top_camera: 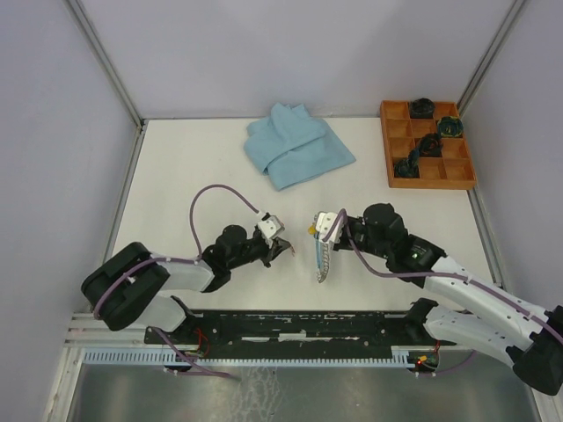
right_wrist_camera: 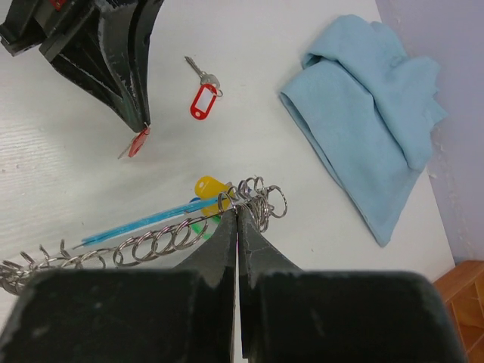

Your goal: Put the keys on the keyring

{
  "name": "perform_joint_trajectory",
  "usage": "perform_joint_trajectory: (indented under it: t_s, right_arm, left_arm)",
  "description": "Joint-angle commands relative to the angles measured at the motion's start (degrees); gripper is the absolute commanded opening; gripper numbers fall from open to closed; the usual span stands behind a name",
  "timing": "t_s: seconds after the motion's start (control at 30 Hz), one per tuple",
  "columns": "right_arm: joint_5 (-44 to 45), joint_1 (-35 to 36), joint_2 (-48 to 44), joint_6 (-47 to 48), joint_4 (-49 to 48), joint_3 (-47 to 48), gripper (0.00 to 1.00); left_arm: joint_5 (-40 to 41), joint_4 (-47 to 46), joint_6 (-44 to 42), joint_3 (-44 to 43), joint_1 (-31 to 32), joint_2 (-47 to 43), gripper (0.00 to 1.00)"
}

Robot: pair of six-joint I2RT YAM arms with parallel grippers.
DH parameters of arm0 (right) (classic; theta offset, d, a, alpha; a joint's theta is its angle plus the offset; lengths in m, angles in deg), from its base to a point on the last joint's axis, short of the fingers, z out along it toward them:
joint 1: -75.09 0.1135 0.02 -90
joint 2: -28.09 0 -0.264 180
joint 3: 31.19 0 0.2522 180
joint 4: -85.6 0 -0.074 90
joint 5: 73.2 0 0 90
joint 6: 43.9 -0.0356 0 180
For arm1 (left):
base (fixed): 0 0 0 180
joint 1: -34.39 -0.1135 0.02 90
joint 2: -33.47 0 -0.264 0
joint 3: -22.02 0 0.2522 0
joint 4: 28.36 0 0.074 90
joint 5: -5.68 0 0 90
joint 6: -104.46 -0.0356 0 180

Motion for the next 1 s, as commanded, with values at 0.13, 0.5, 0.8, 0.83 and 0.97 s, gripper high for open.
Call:
perform_joint_trajectory:
  t_s: [0.13,0.5,0.8,0.83,0.97]
  right_arm:
    - [2.7,0.2,-5.1,-2.4,-1.2,-1.2,0.01]
    - [2.1,0.2,-7.0,-2.6,0.7,-1.1,0.01]
    - [0.3,0.2,-5.5,-2.8,0.4,-0.4,0.01]
    - [0.0,0.2,-5.3,-2.9,0.3,-0.2,0.01]
    - [-0.8,0.2,-4.9,-3.5,-0.4,0.2,0.01]
  left_arm:
    - [2.2,-6.5,5.1,-7.4,2.7,13.0,0.03]
    - [2.7,-10.8,4.3,-8.0,2.9,11.4,0.29]
    - [-4.0,-2.3,-1.6,-7.8,2.8,-6.0,0.43]
    - [-5.3,-2.0,-1.9,-8.2,2.9,-7.0,0.43]
    - [-10.9,-2.2,-2.5,-9.5,2.8,-7.7,0.44]
